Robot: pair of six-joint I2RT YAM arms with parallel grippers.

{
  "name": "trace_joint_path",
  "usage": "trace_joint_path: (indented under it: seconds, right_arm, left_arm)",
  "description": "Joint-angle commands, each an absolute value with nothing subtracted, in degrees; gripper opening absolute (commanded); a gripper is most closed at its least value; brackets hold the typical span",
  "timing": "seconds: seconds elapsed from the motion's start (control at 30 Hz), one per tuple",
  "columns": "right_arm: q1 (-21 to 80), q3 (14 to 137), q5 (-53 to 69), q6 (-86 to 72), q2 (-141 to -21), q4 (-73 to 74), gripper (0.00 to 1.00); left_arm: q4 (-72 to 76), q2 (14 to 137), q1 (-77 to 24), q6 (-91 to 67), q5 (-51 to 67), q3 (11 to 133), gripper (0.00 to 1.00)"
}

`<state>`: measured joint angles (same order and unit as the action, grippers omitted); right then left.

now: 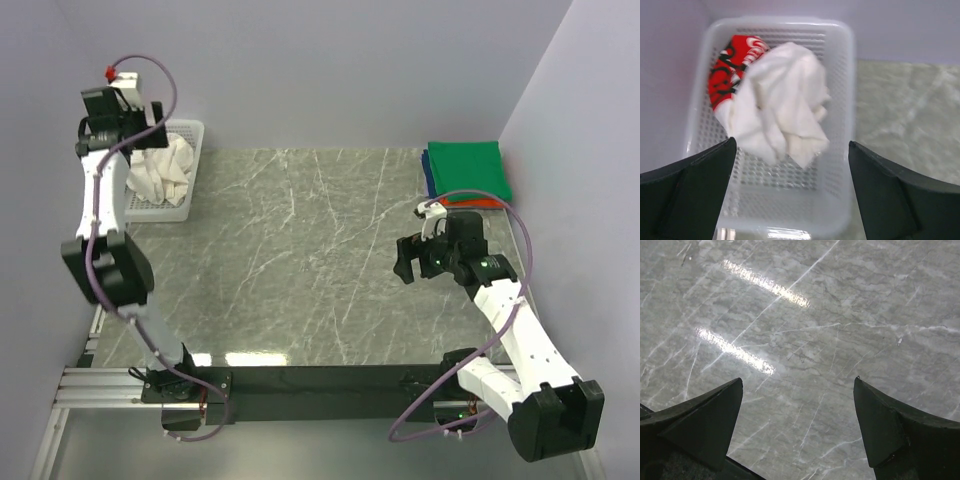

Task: Fold and stack the t-shirts
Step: Grab the tshirt from the pile

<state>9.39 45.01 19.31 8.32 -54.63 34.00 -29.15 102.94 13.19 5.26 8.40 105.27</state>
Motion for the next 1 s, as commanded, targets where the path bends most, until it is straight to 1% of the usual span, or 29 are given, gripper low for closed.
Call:
trace_joint_path:
  seconds: [0.0, 0.03, 0.07, 0.17, 0.27, 0.4, 0.47, 0.5, 0.53, 0.57, 0.63, 0.67, 0.73, 0.77, 0.8, 0.97]
  right_arm:
    - [9.6, 48.0, 19.2, 7.8, -55.7, 33.3, 0.97]
    - [9.5, 48.0, 19.1, 7.8, -55.9, 33.3, 0.97]
    - [9.5, 48.0, 19.0, 7.9, -56.5, 33.3, 0.97]
    - [9.5, 48.5, 19.0, 8.0, -58.2, 33.4, 0.97]
    - [9.6, 49.0, 19.0, 8.1, -59.6, 33.7, 0.97]
    - [9.5, 48.8, 18.5, 8.2, -60.0, 33.8, 0.97]
    - [9.5, 48.7, 18.6, 8.3, -60.0, 34.0, 0.97]
    - [9.6, 48.8, 18.4, 8.3, -60.0, 34.0, 0.97]
    - [9.4, 48.8, 18.2, 8.3, -59.9, 34.0, 0.97]
    - [9.5, 48.7, 18.1, 8.3, -59.6, 33.9, 0.97]
    - [9.5, 48.5, 18.2, 8.4, -59.2, 34.0, 0.97]
    - [9.6, 48.4, 18.3, 8.5, -59.2, 34.1, 0.97]
    - [9.5, 48.4, 18.5, 8.6, -58.9, 34.3, 0.95]
    - [9.5, 48.4, 18.5, 8.7, -58.7, 34.2, 0.95]
    - [9.5, 48.3, 18.6, 8.7, -58.5, 34.3, 0.95]
    - [9.5, 48.1, 19.0, 8.3, -57.1, 33.2, 0.95]
  left_arm:
    - [-30.8, 114.1, 15.8, 4.8, 6.1, 117.5, 0.99]
    - [-31.3, 116.8, 16.3, 5.1, 5.5, 120.0, 0.99]
    - [-31.7, 122.0, 16.7, 5.4, 3.8, 124.4, 0.99]
    - [-31.2, 130.0, 17.5, 6.2, 1.9, 129.1, 0.99]
    - [-29.3, 134.5, 17.7, 7.2, 1.7, 129.5, 0.99]
    - [-26.1, 136.8, 17.6, 7.6, 3.5, 126.6, 0.99]
    - [-25.7, 138.4, 17.6, 6.9, 3.5, 127.4, 0.99]
    - [-26.0, 139.2, 17.7, 6.9, 4.3, 128.3, 0.96]
    - [-26.5, 139.9, 17.7, 7.0, 4.1, 129.3, 0.92]
    - [-26.8, 141.3, 17.8, 6.5, 4.0, 131.0, 0.78]
    - [-27.2, 142.0, 18.1, 6.1, 6.4, 132.8, 0.59]
    - [-27.2, 141.7, 18.3, 5.1, 7.0, 134.0, 0.42]
    - [-26.4, 139.1, 18.5, 4.0, 8.4, 135.2, 0.17]
    - [-25.8, 137.5, 18.5, 3.0, 9.1, 135.8, 0.02]
    - [-24.5, 135.8, 18.5, 2.7, 10.1, 135.9, 0.01]
    - [-20.7, 121.9, 18.0, 0.4, 17.6, 137.5, 0.01]
